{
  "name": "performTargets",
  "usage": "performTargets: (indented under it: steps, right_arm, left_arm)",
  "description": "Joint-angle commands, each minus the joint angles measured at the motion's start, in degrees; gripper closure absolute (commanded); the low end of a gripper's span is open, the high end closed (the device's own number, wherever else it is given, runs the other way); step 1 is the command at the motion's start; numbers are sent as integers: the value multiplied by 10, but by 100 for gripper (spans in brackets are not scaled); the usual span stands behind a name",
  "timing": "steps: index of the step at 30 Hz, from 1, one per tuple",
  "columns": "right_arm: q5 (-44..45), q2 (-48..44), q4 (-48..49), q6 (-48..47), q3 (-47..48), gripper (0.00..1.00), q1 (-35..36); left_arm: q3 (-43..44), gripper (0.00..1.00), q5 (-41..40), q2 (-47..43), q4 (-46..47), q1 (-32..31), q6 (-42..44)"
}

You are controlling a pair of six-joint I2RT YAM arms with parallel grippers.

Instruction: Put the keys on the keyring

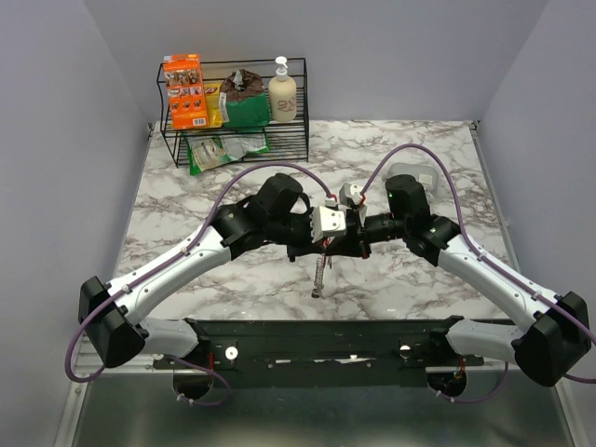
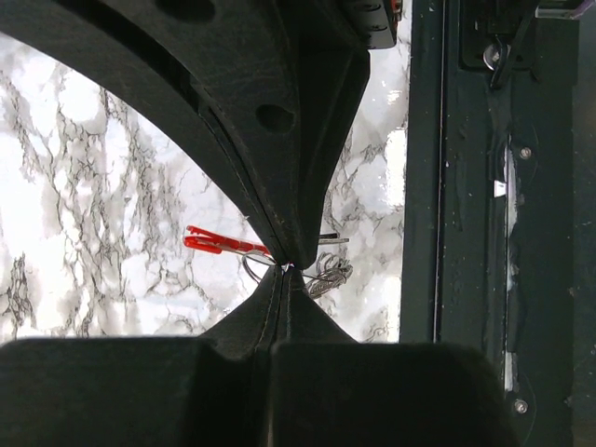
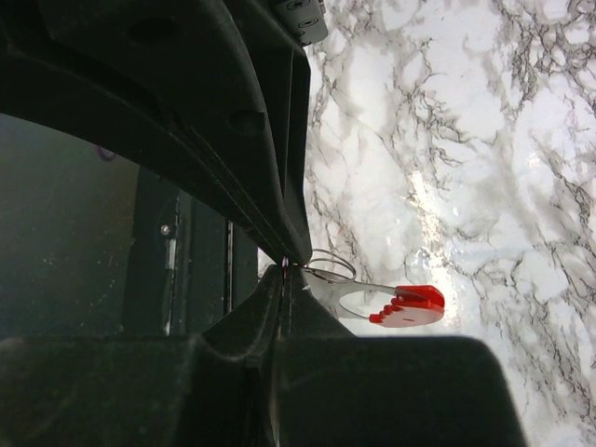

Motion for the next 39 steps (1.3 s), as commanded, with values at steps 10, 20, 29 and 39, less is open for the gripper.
performTargets:
  steps: [10,20,29,39]
  right_arm:
    - [-3,-53,77,47,-10,41,5]
    - [71,-116,123,99,-33,22,5]
    - [45,-141,155,98,-52,23,4]
    - [-21,-115,181,100,-46,36,5]
  left_arm:
    - [-169,100,-39,-137,253,-2,-85]
    - [-323,100,-61,-242,532,-2,-198]
    - [-423,100,-66,-291,718,-2,-252]
    - [-437,100,-35,-283,773,-2,-269]
